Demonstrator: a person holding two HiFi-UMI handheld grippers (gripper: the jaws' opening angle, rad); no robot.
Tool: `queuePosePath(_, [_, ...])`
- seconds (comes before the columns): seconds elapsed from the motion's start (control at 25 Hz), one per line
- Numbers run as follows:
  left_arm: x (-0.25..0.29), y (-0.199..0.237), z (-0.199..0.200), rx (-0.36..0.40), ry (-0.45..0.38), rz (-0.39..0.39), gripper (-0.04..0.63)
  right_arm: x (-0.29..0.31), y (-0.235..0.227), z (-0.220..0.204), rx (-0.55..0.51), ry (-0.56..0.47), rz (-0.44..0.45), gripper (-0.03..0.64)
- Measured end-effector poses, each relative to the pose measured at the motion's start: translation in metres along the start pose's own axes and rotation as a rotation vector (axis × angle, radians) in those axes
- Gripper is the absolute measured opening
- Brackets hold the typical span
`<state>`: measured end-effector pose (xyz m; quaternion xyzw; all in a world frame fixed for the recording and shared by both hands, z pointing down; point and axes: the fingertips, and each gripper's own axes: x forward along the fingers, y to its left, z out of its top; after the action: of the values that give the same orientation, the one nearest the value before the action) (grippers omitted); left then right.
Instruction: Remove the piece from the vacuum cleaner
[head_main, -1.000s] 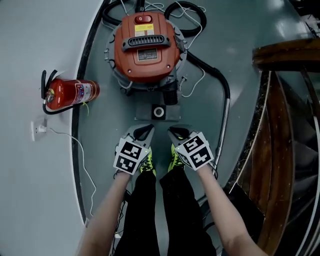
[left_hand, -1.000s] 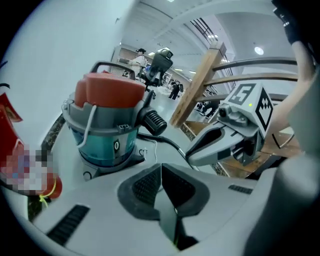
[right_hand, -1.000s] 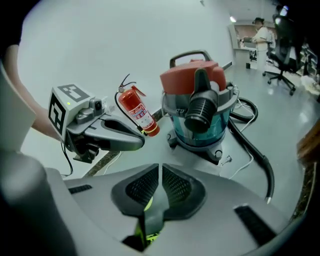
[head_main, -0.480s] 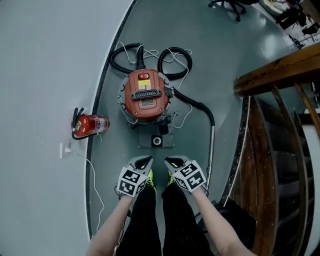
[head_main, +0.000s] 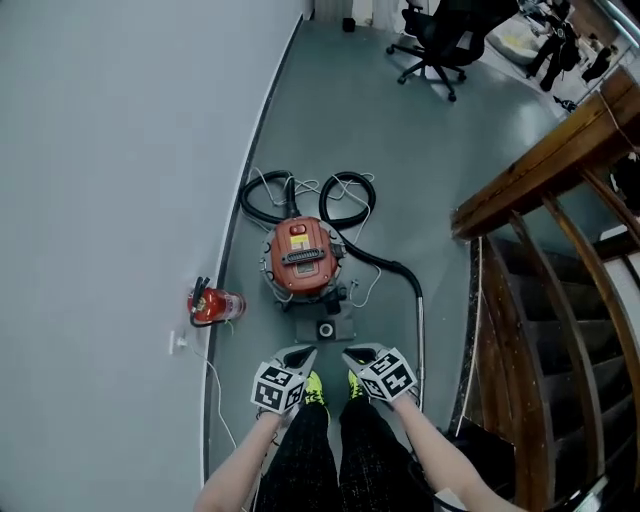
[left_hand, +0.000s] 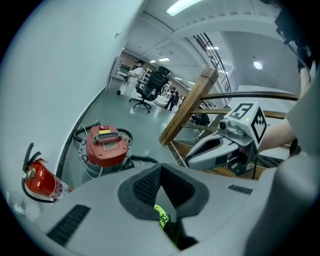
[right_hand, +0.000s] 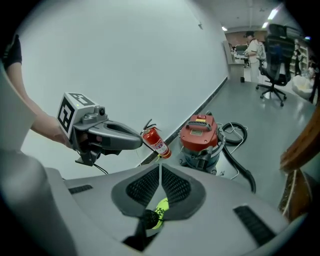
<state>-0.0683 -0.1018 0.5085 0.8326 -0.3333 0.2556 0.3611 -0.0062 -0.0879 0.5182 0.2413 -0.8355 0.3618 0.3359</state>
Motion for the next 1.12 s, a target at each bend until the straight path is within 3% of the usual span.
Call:
queuePosePath(0.36, [-0.059,-0.011,0.042,-0.016,-0.044,0.001,0.009,-0.033,0.025,0.055,0.006,-0.076,-0.023,0.029])
queuePosePath(0.6, [-0.088,-0.028,0.063,-0.018,-0.071,0.004,0.01,-0.054,0.05,0.067,-0.019,-0.098,-0.004,0.029])
queuePosePath(1.12, [-0.126,-0.05,0.043,-0.047,-0.123,0.021,0.009,-0.106,0.061,0.079,0.004,-0.223,-0.074,0.029])
